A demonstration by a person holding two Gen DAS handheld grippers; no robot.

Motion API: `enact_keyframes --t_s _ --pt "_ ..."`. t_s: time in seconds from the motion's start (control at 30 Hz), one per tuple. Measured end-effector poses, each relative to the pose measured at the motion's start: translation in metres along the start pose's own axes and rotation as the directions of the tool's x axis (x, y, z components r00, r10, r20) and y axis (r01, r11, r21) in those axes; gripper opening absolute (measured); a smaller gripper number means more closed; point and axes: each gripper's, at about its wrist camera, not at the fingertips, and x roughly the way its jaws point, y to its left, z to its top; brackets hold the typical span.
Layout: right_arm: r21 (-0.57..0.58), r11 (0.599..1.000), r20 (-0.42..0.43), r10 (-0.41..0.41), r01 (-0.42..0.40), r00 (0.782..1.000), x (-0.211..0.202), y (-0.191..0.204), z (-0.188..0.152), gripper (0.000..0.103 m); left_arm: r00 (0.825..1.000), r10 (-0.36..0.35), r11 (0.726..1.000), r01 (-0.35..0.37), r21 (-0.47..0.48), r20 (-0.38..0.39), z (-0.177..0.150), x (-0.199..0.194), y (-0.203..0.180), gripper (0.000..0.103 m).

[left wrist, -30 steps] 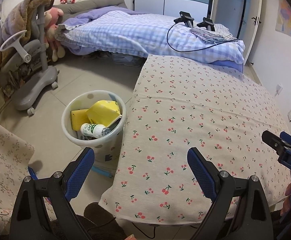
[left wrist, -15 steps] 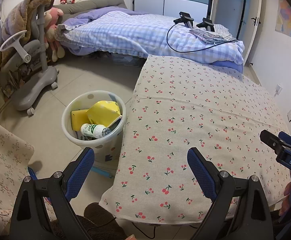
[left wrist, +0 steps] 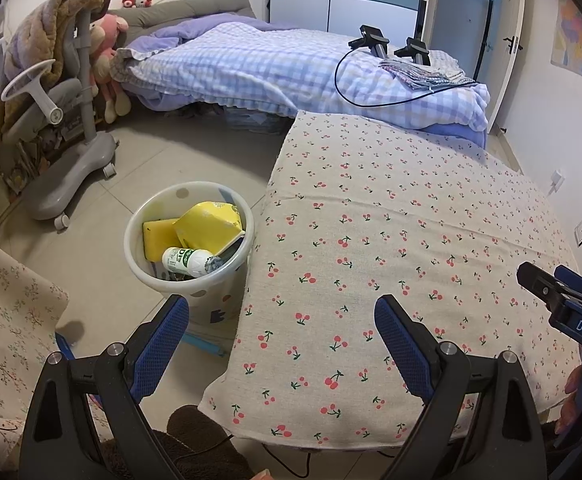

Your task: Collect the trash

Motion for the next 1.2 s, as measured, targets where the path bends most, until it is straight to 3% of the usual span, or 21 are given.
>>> enact_keyframes --t_s 1.2 --pt "0.015 1.000 0.011 0.000 0.000 1.000 0.0003 -0.0048 0.0012 0.097 1.000 0.009 1.000 -0.009 -0.016 0.007 -0.0003 -0.0003 -0.0003 0.095"
